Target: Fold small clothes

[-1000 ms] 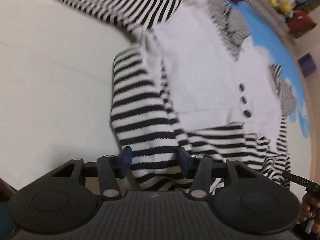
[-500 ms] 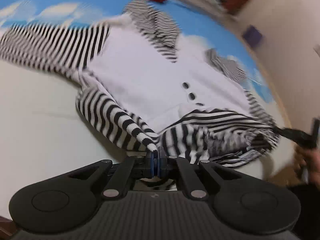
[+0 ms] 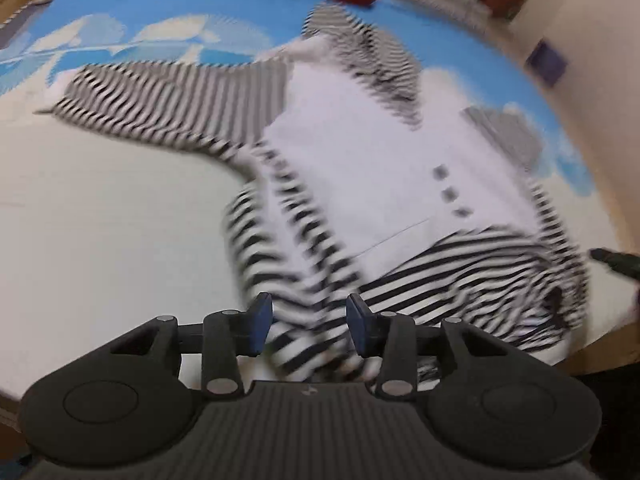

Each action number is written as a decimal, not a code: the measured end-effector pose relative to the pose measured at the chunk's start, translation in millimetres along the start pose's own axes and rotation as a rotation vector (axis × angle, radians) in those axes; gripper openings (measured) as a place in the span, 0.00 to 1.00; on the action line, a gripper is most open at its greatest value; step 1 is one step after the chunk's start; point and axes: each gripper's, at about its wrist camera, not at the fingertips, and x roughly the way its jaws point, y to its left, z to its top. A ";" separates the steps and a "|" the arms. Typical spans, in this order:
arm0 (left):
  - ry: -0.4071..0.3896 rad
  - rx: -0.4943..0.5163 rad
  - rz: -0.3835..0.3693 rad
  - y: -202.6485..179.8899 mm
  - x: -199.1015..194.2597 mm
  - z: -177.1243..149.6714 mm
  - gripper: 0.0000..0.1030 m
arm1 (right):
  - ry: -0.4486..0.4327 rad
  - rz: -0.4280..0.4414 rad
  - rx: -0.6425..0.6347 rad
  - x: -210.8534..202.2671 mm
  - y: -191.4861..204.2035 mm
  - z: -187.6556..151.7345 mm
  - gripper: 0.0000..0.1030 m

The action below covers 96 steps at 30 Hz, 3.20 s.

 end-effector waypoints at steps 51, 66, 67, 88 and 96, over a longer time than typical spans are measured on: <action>-0.084 0.214 0.237 -51.2 53.1 1.0 0.58 | 0.051 0.285 -0.199 -9.8 98.2 10.1 0.35; -0.295 0.008 0.389 14.7 51.2 77.1 0.83 | -0.236 0.192 -0.050 -0.3 151.4 77.9 0.35; -0.293 -0.005 0.409 22.8 58.0 82.9 0.82 | -0.234 0.190 -0.065 2.8 157.8 79.8 0.35; -0.392 -0.475 0.647 225.8 95.7 126.8 0.78 | -0.156 0.139 -0.156 97.3 222.8 140.9 0.35; -0.410 -0.573 0.557 264.0 107.2 129.9 0.34 | -0.112 0.158 -0.139 112.2 217.9 146.1 0.35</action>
